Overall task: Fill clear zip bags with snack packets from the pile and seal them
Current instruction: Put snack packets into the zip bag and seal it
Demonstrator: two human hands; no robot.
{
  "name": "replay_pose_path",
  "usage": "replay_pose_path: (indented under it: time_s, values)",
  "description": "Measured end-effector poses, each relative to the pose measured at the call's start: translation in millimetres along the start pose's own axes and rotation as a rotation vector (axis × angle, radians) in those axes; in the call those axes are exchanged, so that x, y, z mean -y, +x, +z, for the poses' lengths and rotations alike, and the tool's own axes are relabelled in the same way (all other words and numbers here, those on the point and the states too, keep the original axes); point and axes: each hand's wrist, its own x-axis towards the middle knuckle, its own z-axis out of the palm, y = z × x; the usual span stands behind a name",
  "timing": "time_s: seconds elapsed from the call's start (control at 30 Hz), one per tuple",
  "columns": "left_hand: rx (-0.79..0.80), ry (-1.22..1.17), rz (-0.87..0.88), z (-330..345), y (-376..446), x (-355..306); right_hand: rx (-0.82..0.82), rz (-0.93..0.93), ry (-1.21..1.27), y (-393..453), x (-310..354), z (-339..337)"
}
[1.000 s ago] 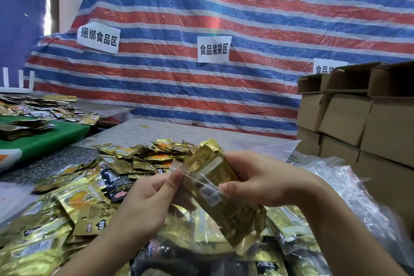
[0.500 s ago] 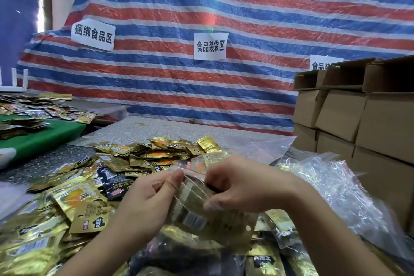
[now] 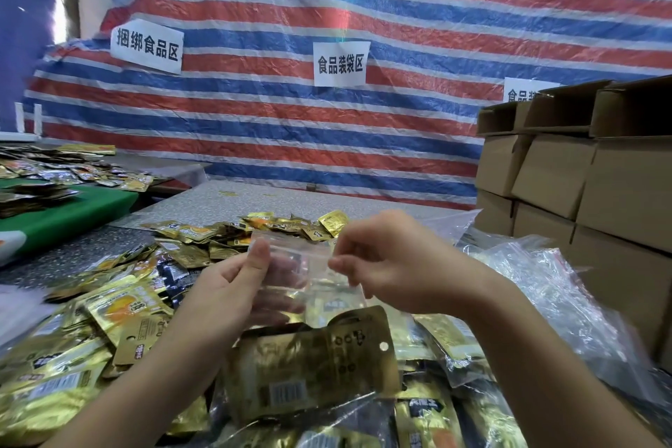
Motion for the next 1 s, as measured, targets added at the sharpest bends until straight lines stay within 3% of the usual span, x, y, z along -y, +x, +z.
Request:
replay_pose_path:
  time_s: [0.17,0.47,0.67,0.87,1.0]
  values:
    - [0.059,-0.020,-0.078,0,1,5,-0.146,-0.057,0.058,0,-3,-1]
    - [0.093,-0.194,-0.014,-3,-2,-13,-0.265,-0.172,0.214,-6,6,-14]
    - [0.079,-0.090,-0.060,7,-2,-3,-0.123,-0.020,-0.023,-4,-9,-9]
    - [-0.010,0.001,-0.041,5,-3,2,-0.165,0.012,-0.089,5,-7,2]
    - [-0.024,0.021,-0.050,4,-3,3,-0.035,0.105,-0.107,8,-13,15]
